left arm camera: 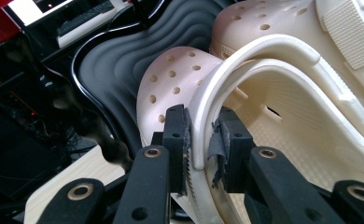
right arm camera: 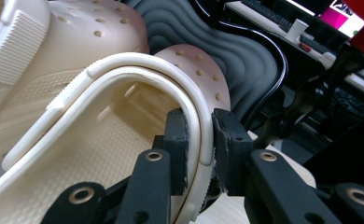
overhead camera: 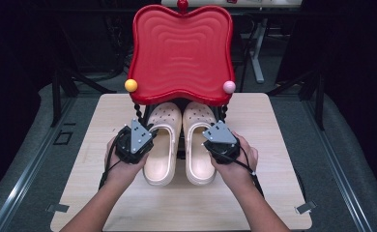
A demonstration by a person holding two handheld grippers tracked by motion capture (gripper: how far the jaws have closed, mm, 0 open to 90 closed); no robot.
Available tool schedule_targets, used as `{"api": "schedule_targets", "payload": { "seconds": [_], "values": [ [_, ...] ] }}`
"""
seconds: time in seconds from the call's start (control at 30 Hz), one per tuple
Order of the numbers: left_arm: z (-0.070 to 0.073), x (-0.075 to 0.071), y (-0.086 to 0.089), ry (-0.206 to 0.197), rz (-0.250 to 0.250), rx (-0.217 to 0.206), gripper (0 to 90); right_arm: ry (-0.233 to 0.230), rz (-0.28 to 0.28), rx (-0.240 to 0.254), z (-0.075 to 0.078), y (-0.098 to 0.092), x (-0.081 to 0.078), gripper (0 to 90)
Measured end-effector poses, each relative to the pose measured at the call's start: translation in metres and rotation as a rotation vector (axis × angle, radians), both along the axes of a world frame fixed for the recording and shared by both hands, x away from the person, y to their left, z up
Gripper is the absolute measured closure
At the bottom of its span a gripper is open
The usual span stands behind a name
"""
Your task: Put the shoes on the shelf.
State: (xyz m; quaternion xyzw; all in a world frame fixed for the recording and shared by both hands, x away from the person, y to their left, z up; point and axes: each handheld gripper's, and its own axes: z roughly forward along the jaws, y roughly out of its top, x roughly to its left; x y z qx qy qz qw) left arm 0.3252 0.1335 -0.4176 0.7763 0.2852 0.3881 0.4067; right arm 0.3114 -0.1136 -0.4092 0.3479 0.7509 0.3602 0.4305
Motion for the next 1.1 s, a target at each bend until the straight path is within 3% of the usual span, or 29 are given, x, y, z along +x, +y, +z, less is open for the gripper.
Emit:
{"api": "schedule_targets", "payload": {
  "seconds": [0.27, 0.57, 0.6, 0.8, 0.93, 1.1],
  "values": [
    [-0.003, 0.021, -0.009, -0.001, 0.029, 0.012, 76.2, 0.009, -0.010, -0.003, -0.002, 0.005, 0.019, 75.9],
    [-0.010, 0.043, -0.019, -0.031, 0.079, -0.025, 75.9, 0.001, -0.023, 0.013, -0.005, 0.012, 0.043, 75.7],
    [-0.011, 0.048, -0.020, -0.034, 0.082, -0.032, 75.7, 0.001, -0.030, 0.031, -0.004, 0.012, 0.047, 75.2],
    [-0.018, 0.047, -0.019, -0.055, 0.092, -0.063, 74.0, 0.001, -0.022, 0.029, -0.009, 0.011, 0.050, 74.3],
    [-0.019, 0.046, -0.020, -0.039, 0.085, -0.091, 72.1, -0.025, -0.005, 0.017, -0.015, 0.013, 0.047, 72.6],
    [-0.016, 0.045, -0.020, -0.010, 0.079, -0.118, 68.6, -0.011, -0.014, 0.049, -0.015, 0.016, 0.046, 70.0]
  ]
}}
